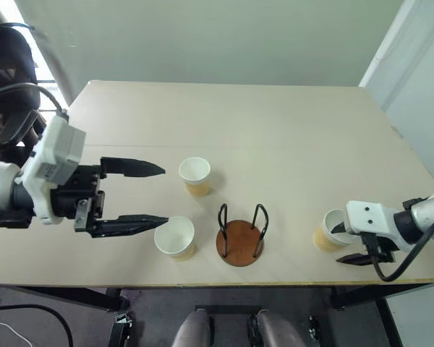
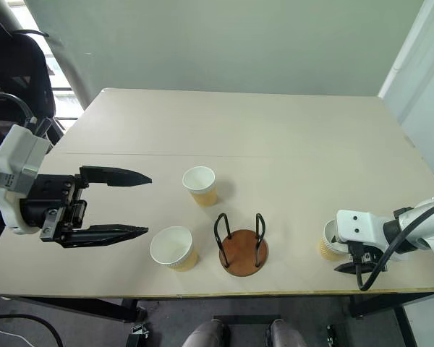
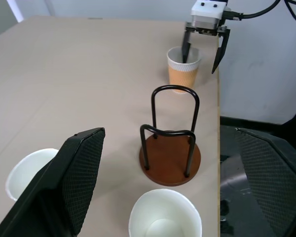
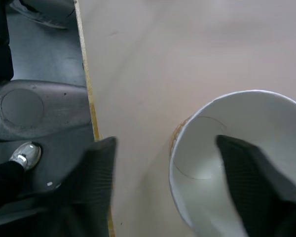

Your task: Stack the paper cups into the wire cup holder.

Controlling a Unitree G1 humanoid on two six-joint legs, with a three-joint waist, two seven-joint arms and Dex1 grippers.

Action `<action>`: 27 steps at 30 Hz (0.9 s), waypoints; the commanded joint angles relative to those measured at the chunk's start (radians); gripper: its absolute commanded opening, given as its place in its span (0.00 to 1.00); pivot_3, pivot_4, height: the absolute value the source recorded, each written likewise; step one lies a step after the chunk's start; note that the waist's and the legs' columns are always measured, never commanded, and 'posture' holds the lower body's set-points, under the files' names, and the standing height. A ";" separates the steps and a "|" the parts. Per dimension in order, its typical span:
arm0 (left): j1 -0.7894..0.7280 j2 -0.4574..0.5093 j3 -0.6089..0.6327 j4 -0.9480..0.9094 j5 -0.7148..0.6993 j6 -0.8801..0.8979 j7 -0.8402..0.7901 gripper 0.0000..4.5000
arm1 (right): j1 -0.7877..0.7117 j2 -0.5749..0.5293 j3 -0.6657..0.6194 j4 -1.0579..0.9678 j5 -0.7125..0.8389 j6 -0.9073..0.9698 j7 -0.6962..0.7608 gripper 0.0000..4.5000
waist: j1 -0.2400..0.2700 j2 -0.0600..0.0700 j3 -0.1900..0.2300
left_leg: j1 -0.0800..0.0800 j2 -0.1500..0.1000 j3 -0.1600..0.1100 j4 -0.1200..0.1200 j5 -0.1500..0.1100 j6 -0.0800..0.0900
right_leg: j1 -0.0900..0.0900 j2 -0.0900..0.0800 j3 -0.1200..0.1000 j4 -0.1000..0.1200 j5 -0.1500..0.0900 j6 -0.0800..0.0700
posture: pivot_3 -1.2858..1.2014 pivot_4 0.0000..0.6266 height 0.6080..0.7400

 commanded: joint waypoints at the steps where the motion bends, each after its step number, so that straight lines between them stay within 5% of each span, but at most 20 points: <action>1: 0.005 0.012 0.038 -0.020 -0.014 0.001 0.011 1.00 | -0.034 -0.002 0.009 0.000 -0.019 -0.018 0.010 0.39 | 0.000 0.000 0.000 | 0.000 0.000 0.000 0.000 0.000 0.000 | 0.000 0.000 0.000 0.000 0.000 0.000 | 0.52 0.24 1.00; 6: 0.029 0.016 0.054 -0.022 -0.011 0.000 0.010 1.00 | -0.069 0.007 0.035 0.010 -0.031 -0.027 0.025 0.00 | 0.000 0.000 0.000 | 0.000 0.000 0.000 0.000 0.000 0.000 | 0.000 0.000 0.000 0.000 0.000 0.000 | 0.52 0.24 1.00; 15: 0.049 0.021 0.062 -0.020 -0.010 0.000 0.012 1.00 | -0.191 0.007 0.034 0.056 -0.004 -0.076 0.109 0.00 | -0.001 0.000 0.000 | 0.000 0.000 0.000 0.000 0.000 0.000 | 0.000 0.000 0.000 0.000 -0.001 -0.001 | 0.52 0.24 1.00; 22: 0.058 0.022 0.059 -0.014 -0.002 -0.007 0.009 1.00 | -0.634 0.083 0.048 0.299 0.011 -0.198 0.241 0.00 | -0.004 0.001 0.001 | -0.001 0.000 0.000 0.000 0.000 0.000 | -0.003 0.000 0.000 0.000 -0.001 -0.008 | 0.52 0.24 1.00; 27: 0.066 0.025 0.056 -0.016 0.006 -0.008 0.011 1.00 | -0.899 0.276 0.046 0.318 0.157 -0.084 0.258 0.00 | -0.010 0.001 0.001 | 0.001 0.001 0.000 -0.002 0.000 0.000 | -0.004 0.001 -0.001 0.001 -0.001 -0.009 | 0.52 0.24 1.00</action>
